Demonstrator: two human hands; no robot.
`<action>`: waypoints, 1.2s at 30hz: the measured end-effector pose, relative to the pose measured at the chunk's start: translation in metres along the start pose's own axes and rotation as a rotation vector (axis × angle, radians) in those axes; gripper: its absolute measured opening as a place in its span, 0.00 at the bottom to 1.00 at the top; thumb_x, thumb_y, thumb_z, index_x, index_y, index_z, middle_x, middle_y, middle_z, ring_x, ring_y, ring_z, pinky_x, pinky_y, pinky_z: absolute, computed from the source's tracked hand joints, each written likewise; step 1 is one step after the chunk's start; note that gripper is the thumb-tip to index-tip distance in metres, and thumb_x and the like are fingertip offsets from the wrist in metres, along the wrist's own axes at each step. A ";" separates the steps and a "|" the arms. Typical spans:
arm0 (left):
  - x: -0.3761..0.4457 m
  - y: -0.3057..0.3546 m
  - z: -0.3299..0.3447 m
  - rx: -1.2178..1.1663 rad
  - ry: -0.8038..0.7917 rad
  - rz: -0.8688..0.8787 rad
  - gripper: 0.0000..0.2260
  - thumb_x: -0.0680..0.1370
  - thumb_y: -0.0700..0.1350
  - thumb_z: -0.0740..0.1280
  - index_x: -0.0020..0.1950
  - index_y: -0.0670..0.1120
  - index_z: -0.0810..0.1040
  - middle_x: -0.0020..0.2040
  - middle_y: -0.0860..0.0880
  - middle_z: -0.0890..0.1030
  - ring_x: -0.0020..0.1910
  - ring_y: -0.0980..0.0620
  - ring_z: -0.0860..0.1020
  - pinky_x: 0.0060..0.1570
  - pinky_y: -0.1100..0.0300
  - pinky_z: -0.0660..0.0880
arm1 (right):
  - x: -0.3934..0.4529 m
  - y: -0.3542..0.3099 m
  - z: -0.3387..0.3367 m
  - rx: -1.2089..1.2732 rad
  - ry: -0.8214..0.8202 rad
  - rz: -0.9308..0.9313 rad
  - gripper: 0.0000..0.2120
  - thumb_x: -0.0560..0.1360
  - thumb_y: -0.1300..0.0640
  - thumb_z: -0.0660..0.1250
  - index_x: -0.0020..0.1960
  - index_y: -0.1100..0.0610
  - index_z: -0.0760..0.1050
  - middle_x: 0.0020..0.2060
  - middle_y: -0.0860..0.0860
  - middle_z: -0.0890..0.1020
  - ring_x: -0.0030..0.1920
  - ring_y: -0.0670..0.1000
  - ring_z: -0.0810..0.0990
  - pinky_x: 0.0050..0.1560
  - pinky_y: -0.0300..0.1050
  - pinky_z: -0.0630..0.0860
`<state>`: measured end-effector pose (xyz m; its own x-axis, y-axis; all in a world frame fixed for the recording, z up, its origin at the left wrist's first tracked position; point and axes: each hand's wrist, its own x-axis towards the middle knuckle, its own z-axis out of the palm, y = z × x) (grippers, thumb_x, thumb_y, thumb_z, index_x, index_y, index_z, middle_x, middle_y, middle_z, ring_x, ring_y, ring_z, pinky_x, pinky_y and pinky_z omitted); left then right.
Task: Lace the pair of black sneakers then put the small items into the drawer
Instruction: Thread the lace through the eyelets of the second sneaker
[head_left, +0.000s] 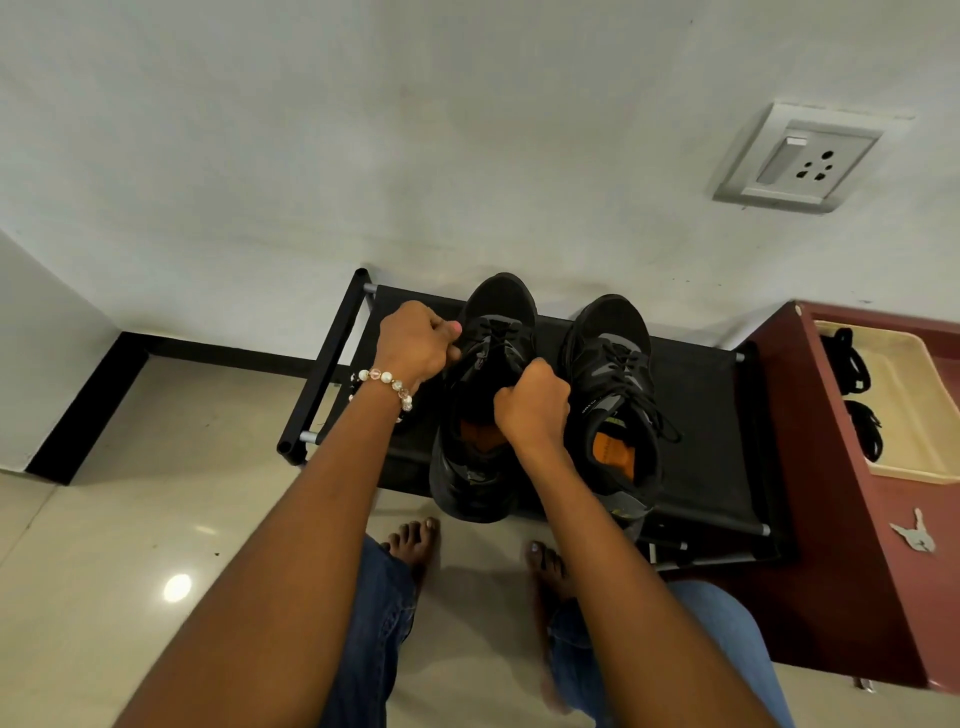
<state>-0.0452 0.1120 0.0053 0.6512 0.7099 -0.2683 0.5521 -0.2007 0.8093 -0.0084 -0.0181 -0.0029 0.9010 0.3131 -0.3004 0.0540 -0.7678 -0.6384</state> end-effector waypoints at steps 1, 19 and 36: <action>-0.002 0.003 -0.002 -0.056 0.006 0.004 0.08 0.80 0.43 0.66 0.42 0.41 0.78 0.36 0.46 0.81 0.32 0.55 0.78 0.42 0.60 0.79 | 0.000 -0.004 -0.004 0.021 -0.045 -0.003 0.16 0.75 0.64 0.64 0.62 0.65 0.69 0.56 0.62 0.77 0.56 0.63 0.77 0.48 0.51 0.76; -0.012 0.040 -0.048 -1.272 -0.152 -0.208 0.13 0.81 0.35 0.56 0.63 0.36 0.74 0.57 0.39 0.82 0.54 0.46 0.82 0.57 0.53 0.77 | 0.003 -0.016 -0.067 0.679 -0.552 -0.287 0.05 0.77 0.59 0.69 0.45 0.60 0.80 0.32 0.54 0.81 0.37 0.52 0.81 0.51 0.51 0.76; 0.001 0.019 -0.020 0.045 -0.019 0.320 0.14 0.76 0.46 0.71 0.61 0.54 0.80 0.57 0.52 0.79 0.54 0.55 0.78 0.58 0.60 0.74 | 0.020 -0.007 -0.088 0.623 -0.188 -0.292 0.11 0.78 0.54 0.68 0.45 0.62 0.82 0.23 0.44 0.71 0.25 0.43 0.65 0.27 0.36 0.63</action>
<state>-0.0447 0.1222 0.0304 0.8051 0.5930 -0.0140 0.3398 -0.4417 0.8303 0.0476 -0.0556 0.0577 0.7946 0.5914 -0.1370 -0.0255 -0.1931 -0.9809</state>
